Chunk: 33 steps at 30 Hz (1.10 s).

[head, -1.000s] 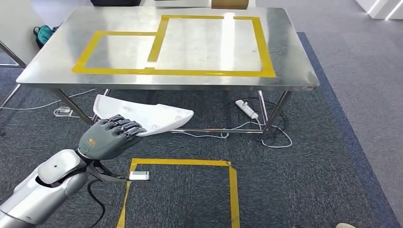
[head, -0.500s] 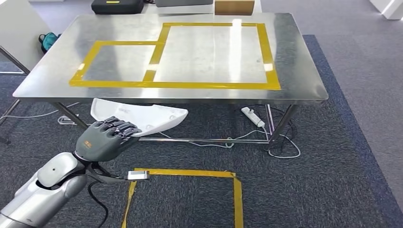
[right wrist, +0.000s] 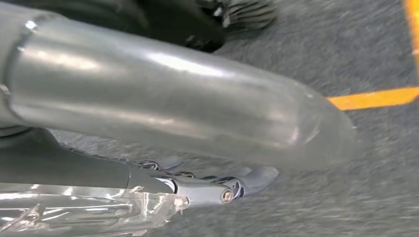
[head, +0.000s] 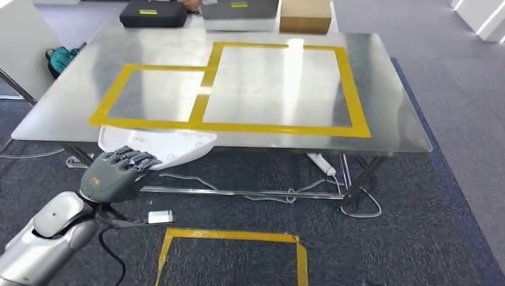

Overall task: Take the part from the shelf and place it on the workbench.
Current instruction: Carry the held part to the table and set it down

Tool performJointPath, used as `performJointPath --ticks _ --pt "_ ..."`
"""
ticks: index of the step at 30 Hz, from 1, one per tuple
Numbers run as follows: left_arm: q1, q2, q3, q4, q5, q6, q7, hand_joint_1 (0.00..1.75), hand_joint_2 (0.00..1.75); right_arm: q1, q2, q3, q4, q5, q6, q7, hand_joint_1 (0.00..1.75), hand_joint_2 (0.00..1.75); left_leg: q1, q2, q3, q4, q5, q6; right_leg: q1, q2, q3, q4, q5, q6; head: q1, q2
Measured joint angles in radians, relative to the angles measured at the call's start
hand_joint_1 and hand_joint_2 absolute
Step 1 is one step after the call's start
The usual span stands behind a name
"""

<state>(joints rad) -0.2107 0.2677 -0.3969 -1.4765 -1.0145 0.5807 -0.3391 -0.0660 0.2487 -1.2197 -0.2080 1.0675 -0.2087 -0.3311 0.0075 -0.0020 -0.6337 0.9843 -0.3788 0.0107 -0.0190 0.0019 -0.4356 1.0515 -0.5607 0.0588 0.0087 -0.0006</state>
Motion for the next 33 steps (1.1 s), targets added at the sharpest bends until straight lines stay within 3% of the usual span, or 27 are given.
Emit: performJointPath --ticks 2,3,5,6,7,9,10,11,14,16,19,20,21,22,24,25,26,28,29,31,32,33 --pt "0.0 0.0 0.003 0.0 0.0 0.001 0.0 1.75 1.75 -0.004 0.0 0.002 0.0 0.0 0.0 0.0 0.0 0.0 -0.003 -0.001 0.02 -0.001 -0.017 0.011 0.001 0.0 -0.09 0.134 -0.03 0.003 0.003 0.0" --pt "0.001 0.001 0.003 0.0 0.0 0.001 0.0 1.75 1.75 -0.004 0.0 0.002 0.0 0.0 0.0 0.0 0.0 0.0 -0.005 -0.004 0.031 -0.001 -0.029 0.014 0.003 0.0 -0.14 0.191 -0.064 0.003 0.004 0.0" --pt "0.003 0.0 0.004 0.0 0.0 0.001 -0.002 1.75 1.75 0.0 0.0 0.003 0.0 0.0 0.0 0.0 0.0 0.0 -0.011 -0.011 0.059 -0.001 -0.055 0.018 0.009 0.0 -0.207 0.221 -0.124 -0.004 0.005 0.0" --pt "0.003 0.0 0.004 0.0 0.0 0.001 -0.004 1.75 1.75 0.002 0.0 0.003 0.0 0.0 0.002 -0.002 0.0 0.0 -0.014 -0.013 0.079 -0.001 -0.07 0.019 0.014 0.0 -0.221 0.193 -0.122 -0.011 0.006 0.0" --pt "0.004 0.0 0.004 0.0 0.0 0.001 -0.005 1.75 1.75 0.003 0.0 0.003 0.0 0.001 0.004 -0.005 0.0 0.0 -0.018 -0.015 0.1 -0.002 -0.086 0.02 0.021 0.001 -0.224 0.143 -0.086 -0.022 0.006 0.0" --pt "0.005 0.0 0.005 0.001 0.001 0.0 -0.008 1.75 1.75 0.007 -0.002 0.004 0.0 0.002 0.008 -0.013 0.0 0.0 -0.024 -0.017 0.138 -0.004 -0.116 0.02 0.037 0.006 -0.218 0.033 0.047 -0.047 0.005 0.0" --pt "0.005 0.0 0.007 0.001 0.002 -0.002 -0.009 1.75 1.75 0.01 -0.004 0.004 0.0 0.002 0.01 -0.016 0.0 0.0 -0.026 -0.018 0.154 -0.007 -0.132 0.017 0.042 0.01 -0.211 -0.001 0.094 -0.055 0.004 0.0" --pt "0.006 -0.001 0.008 0.001 0.004 -0.003 -0.01 1.75 1.75 0.012 -0.005 0.005 0.0 0.002 0.011 -0.018 0.0 0.0 -0.027 -0.02 0.168 -0.005 -0.14 0.014 0.046 0.015 -0.202 -0.022 0.119 -0.06 0.004 0.0" --pt "0.004 0.0 0.016 0.0 0.008 -0.005 -0.011 1.75 1.75 0.011 -0.005 0.006 0.0 0.003 0.013 -0.022 0.0 0.0 -0.029 -0.02 0.176 0.041 -0.126 -0.001 0.039 0.02 -0.151 -0.051 0.123 -0.068 0.004 0.0" --pt "0.001 0.001 0.02 -0.001 0.009 -0.007 -0.011 1.75 1.75 0.009 -0.005 0.009 0.0 0.003 0.015 -0.023 0.0 0.0 -0.027 -0.016 0.122 0.134 -0.127 -0.015 0.03 0.018 -0.114 -0.064 0.12 -0.07 -0.003 0.0" --pt "0.004 0.002 0.021 -0.001 0.009 -0.01 -0.011 1.75 1.75 0.009 -0.005 0.013 0.0 0.003 0.017 -0.024 0.0 0.0 -0.014 -0.014 -0.007 0.27 -0.209 -0.034 0.017 0.017 -0.076 -0.079 0.095 -0.065 -0.008 0.0" --pt "0.005 0.002 0.021 -0.001 0.009 -0.01 -0.011 1.75 1.75 0.01 -0.005 0.013 0.0 0.003 0.017 -0.024 0.0 0.0 -0.009 -0.013 -0.034 0.275 -0.23 -0.04 0.011 0.018 -0.064 -0.081 0.085 -0.061 -0.008 0.0" --pt "0.006 0.003 0.022 -0.001 0.009 -0.01 -0.011 1.75 1.75 0.012 -0.005 0.013 0.0 0.003 0.017 -0.024 0.0 0.0 -0.003 -0.012 -0.047 0.252 -0.228 -0.047 0.005 0.019 -0.05 -0.082 0.073 -0.055 -0.008 0.0" --pt "0.007 0.003 0.022 -0.001 0.009 -0.01 -0.011 1.75 1.75 0.013 -0.005 0.013 0.0 0.003 0.017 -0.024 0.0 0.0 0.004 -0.01 -0.047 0.204 -0.197 -0.056 -0.003 0.02 -0.035 -0.082 0.06 -0.047 -0.008 0.0" --pt "0.007 0.003 0.024 -0.001 0.009 -0.011 -0.011 1.75 1.75 0.014 -0.006 0.013 0.0 0.003 0.017 -0.024 0.0 0.0 0.023 0.007 -0.03 0.077 -0.076 -0.077 -0.01 0.022 -0.011 -0.079 0.029 -0.028 -0.015 0.0" --pt "0.008 0.003 0.024 0.0 0.009 -0.011 -0.011 1.75 1.75 0.014 -0.008 0.013 0.0 0.003 0.016 -0.024 0.0 0.0 0.03 0.019 -0.022 0.031 -0.028 -0.081 -0.011 0.021 -0.001 -0.082 0.012 -0.02 -0.018 0.0" --pt "0.009 0.003 0.024 0.0 0.009 -0.012 -0.011 1.75 1.75 0.014 -0.009 0.013 0.0 0.003 0.016 -0.024 0.0 0.0 0.033 0.027 -0.017 0.004 0.0 -0.079 -0.01 0.02 0.013 -0.087 -0.002 -0.01 -0.02 0.0" --pt "0.01 0.002 0.025 -0.001 0.008 -0.012 -0.011 1.75 1.75 0.012 -0.009 0.014 0.0 0.003 0.014 -0.024 0.0 0.0 0.033 0.026 -0.007 -0.003 -0.002 -0.061 -0.011 0.015 0.035 -0.093 -0.003 0.005 -0.016 0.0" --pt "0.01 0.003 0.027 -0.001 0.009 -0.012 -0.011 1.75 1.75 0.009 -0.009 0.014 0.0 0.003 0.015 -0.024 0.0 0.0 0.032 0.019 0.003 -0.004 -0.005 -0.051 -0.012 0.01 0.028 -0.067 0.016 0.012 -0.013 0.0" --pt "0.01 0.004 0.031 -0.002 0.009 -0.012 -0.011 1.75 1.75 0.003 -0.01 0.014 0.0 0.003 0.017 -0.024 0.0 0.0 0.031 0.014 0.027 -0.004 -0.017 -0.034 -0.013 0.004 -0.05 0.055 0.052 0.017 -0.008 0.0" --pt "0.01 0.005 0.033 -0.002 0.009 -0.012 -0.011 1.75 1.75 0.003 -0.009 0.015 0.0 0.003 0.017 -0.024 0.0 0.0 0.029 0.014 0.039 -0.006 -0.029 -0.028 -0.011 0.002 -0.106 0.132 0.047 0.017 -0.006 0.0" --pt "0.011 0.006 0.033 -0.002 0.009 -0.012 -0.011 1.75 1.75 0.004 -0.009 0.015 0.0 0.003 0.018 -0.024 0.0 0.0 0.026 0.012 0.053 -0.006 -0.043 -0.023 -0.008 0.002 -0.162 0.194 0.012 0.016 -0.004 0.0"
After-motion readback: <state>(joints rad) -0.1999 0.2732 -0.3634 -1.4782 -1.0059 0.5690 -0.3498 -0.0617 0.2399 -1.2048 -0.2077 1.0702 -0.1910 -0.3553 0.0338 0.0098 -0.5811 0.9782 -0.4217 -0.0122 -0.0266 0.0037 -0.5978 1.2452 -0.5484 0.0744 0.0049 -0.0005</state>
